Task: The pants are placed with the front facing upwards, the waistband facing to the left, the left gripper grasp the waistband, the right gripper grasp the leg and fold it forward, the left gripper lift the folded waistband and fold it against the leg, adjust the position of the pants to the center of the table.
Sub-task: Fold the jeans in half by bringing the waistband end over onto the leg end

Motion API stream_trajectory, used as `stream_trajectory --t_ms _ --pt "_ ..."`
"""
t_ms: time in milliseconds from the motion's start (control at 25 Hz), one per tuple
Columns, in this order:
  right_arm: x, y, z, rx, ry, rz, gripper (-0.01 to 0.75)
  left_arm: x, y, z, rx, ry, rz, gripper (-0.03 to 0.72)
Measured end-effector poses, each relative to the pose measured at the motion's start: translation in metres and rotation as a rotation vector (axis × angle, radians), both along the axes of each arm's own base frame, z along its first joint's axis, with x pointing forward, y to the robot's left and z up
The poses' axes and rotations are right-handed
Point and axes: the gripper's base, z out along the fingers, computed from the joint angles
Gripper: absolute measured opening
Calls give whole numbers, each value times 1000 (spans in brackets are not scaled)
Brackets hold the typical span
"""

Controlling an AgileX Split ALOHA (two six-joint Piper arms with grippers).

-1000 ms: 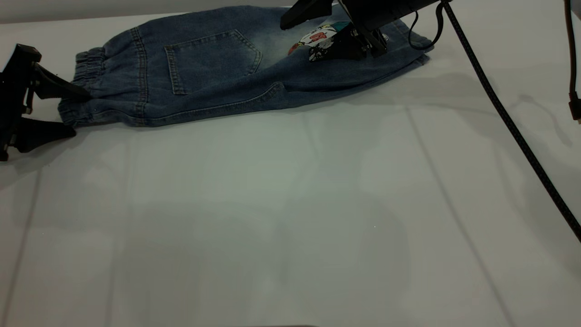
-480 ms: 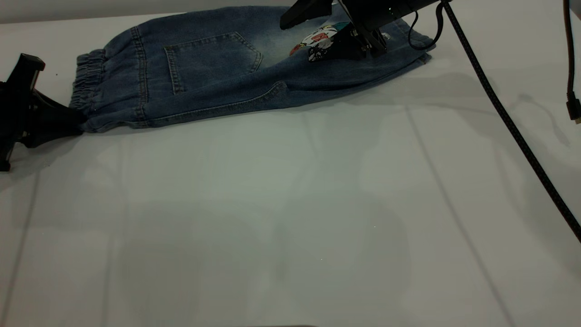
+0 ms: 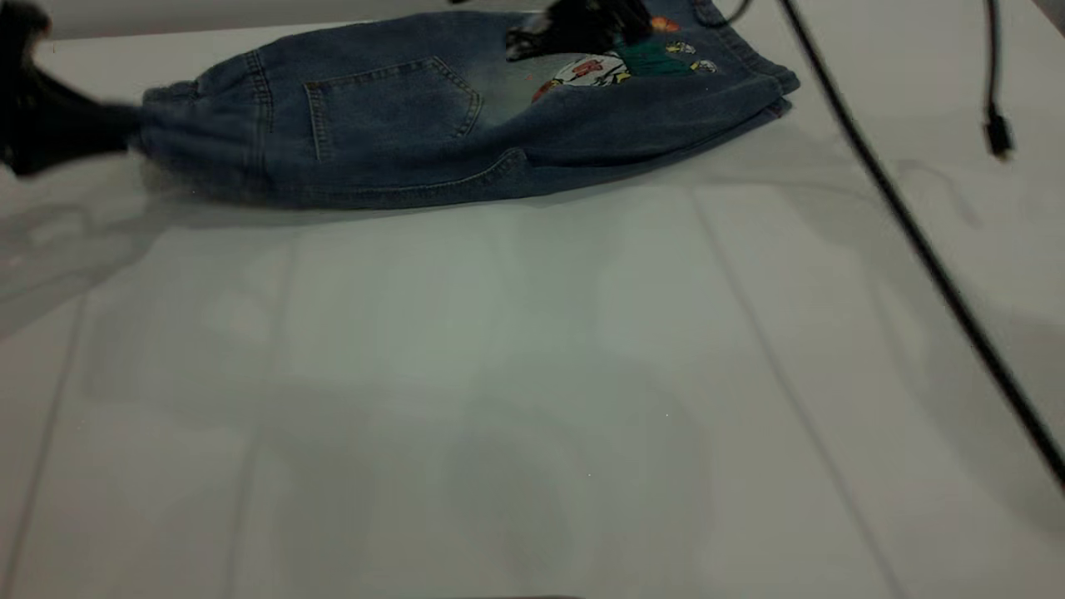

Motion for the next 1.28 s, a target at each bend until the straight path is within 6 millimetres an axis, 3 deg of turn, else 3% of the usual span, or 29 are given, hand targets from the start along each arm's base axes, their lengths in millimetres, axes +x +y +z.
stream_trajectory --t_ms 240,400,520,640,760,1000,1080,1280 --pt "-12 50 -8 -139 -71 -1 491 -2 -12 51 18 -143 -131 87" --pt "-24 78 -29 -158 -58 35 491 -5 -28 74 49 -181 -215 87" --pt "-33 95 -45 -164 -38 67 491 -8 -44 95 78 -232 -273 87" --pt "-40 107 -45 -163 -46 113 491 -13 -57 116 104 -286 -319 87" --pt "-36 106 -32 -189 -87 190 491 -18 -63 133 133 -332 -345 87" --pt "-7 62 -18 -297 -95 158 491 -24 -64 148 167 -372 -361 87" --pt "-7 59 -25 -316 -77 157 491 -25 -65 150 155 -379 -366 87" --pt "-22 75 -52 -330 -8 229 491 -25 -69 153 142 -391 -368 87"
